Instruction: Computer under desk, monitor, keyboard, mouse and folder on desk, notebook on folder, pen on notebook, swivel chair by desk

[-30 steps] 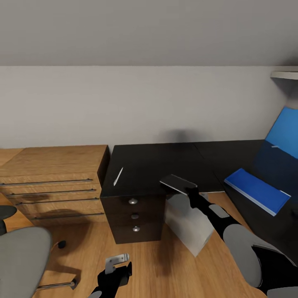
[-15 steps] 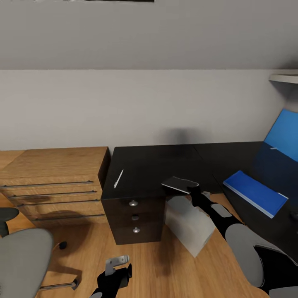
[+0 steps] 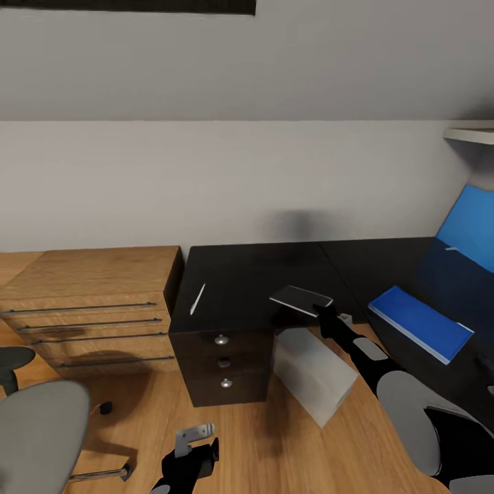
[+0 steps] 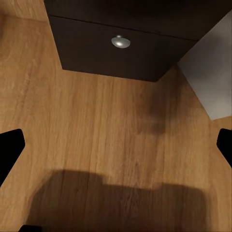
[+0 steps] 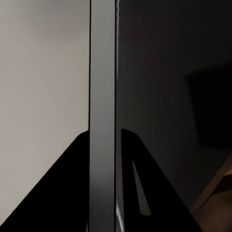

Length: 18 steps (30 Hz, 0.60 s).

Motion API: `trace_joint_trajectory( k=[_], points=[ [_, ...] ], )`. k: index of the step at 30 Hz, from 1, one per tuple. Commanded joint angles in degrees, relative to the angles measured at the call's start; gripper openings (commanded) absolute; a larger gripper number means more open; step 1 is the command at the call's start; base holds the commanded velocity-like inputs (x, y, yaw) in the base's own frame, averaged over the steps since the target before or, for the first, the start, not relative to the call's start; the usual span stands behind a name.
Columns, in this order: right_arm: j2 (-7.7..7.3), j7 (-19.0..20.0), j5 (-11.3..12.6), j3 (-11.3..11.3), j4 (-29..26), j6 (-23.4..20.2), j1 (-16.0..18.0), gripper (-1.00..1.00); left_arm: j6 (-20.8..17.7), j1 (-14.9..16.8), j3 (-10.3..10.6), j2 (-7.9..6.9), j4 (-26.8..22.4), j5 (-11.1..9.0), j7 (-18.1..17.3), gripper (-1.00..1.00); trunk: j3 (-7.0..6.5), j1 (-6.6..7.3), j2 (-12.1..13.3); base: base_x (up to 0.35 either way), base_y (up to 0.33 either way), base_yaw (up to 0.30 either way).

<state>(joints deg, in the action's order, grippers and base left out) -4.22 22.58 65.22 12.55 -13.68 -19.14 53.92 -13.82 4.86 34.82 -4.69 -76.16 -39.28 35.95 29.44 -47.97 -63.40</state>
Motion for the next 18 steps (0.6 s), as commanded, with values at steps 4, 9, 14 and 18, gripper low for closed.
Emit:
trace_joint_trajectory(
  k=[4, 9, 14, 18],
  points=[
    [0.00, 0.46, 0.35, 0.28, 0.05, -0.40, 0.04, -1.00, -0.16, 0.06, 0.16, -0.06, -0.06, -0.27, 0.44, 1.00, -0.67, 0.88, 1.58, 0.000, 0.000, 0.000],
    [0.00, 0.66, 0.35, 0.29, 0.05, -0.21, 0.04, -1.00, -0.16, 0.06, 0.23, -0.06, 0.44, -0.22, 0.44, 1.00, -1.56, 1.98, 3.59, 0.000, 0.000, 0.000],
    [-0.14, 0.80, 0.35, 0.36, -0.45, -0.02, 0.04, -1.00, -0.16, 0.06, 0.57, 0.02, 0.81, -0.25, 0.44, 1.00, -2.46, 3.08, 5.59, 0.000, 0.000, 0.000],
    [-1.05, 3.44, 0.29, 0.37, -1.01, 0.01, 0.04, -1.00, -0.22, 0.06, 0.79, 0.81, 3.48, -0.27, 0.07, 1.00, -2.64, 3.30, 5.99, 0.000, 0.000, -0.117]
  ],
)
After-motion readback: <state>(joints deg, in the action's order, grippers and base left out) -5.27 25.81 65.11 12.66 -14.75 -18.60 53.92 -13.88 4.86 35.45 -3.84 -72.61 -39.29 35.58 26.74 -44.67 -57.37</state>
